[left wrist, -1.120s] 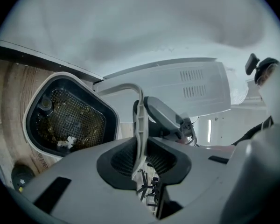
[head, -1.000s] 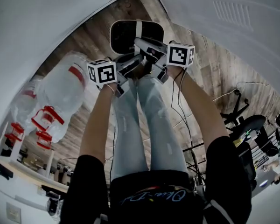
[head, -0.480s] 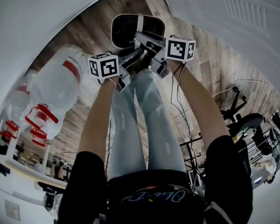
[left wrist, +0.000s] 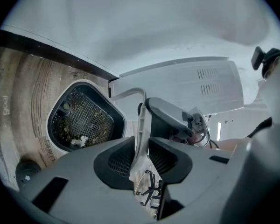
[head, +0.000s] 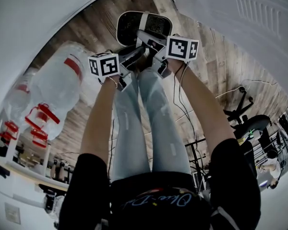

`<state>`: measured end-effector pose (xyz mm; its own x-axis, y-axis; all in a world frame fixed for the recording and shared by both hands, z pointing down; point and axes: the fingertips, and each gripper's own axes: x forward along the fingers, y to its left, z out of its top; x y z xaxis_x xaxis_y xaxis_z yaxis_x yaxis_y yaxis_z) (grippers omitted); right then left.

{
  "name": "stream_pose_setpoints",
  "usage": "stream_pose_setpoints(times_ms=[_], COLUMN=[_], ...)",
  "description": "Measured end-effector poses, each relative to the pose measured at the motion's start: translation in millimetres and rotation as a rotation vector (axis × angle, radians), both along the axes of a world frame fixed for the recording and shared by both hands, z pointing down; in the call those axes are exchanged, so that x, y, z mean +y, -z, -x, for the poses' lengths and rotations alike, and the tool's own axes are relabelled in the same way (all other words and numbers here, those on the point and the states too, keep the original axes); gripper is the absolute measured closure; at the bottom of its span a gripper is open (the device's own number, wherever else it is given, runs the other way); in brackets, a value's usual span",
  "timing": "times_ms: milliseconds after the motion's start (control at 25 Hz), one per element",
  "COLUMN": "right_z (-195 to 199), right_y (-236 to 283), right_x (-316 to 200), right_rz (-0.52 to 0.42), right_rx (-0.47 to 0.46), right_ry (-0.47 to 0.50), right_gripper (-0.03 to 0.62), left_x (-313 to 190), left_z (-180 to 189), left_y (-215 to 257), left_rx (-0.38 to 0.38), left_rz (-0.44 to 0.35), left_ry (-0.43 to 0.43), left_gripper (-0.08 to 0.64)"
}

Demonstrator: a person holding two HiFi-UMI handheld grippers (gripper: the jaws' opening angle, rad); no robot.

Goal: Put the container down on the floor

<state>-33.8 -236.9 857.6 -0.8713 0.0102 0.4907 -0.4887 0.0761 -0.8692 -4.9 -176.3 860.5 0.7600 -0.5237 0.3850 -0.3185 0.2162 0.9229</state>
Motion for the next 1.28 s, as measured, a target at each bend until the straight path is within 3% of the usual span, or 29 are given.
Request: stream_pose_setpoints(times_ms=[160,360,600,800,1160,1280], right_z=[12.3,20.3,19.5,13.1,10.7,9.5], right_y=[-0.9,1.2,6.8,14.1,31.4,37.6], right_x=[3.1,7.4,15.3,20.6,16.4,16.9], right_rz=[-0.017,0.001,-0.017,0.010,-0.008,-0.018], right_rx=[0.017,0.033,0.046,0.030,-0.017,-0.024], right_ry=[-0.003,-0.047,-0.025,-0.059,-0.125,-0.120], right_gripper=[0.526,0.456,0.453,0.454,0.454,0.454], left_x=[3.2,8.2,10.1,18.1,29.3,33.5], left_z=[14.1,23.2,50.1,73.2,101.0,105.9], left_y=[-2.6,-7.1,-16.0,-27.6,-43.4,-47.2], left_rx=[-0.046,-0.092,-0.174,-0.260,-0.447,-0.465], left_rz=[-0.003,-0.001,0.011,0.025,0.080,0.089], left_ry=[0.022,0.031,0.092,0.121,0.098,0.085], left_gripper=[0.486,0.482,0.477,0.473,0.465,0.463])
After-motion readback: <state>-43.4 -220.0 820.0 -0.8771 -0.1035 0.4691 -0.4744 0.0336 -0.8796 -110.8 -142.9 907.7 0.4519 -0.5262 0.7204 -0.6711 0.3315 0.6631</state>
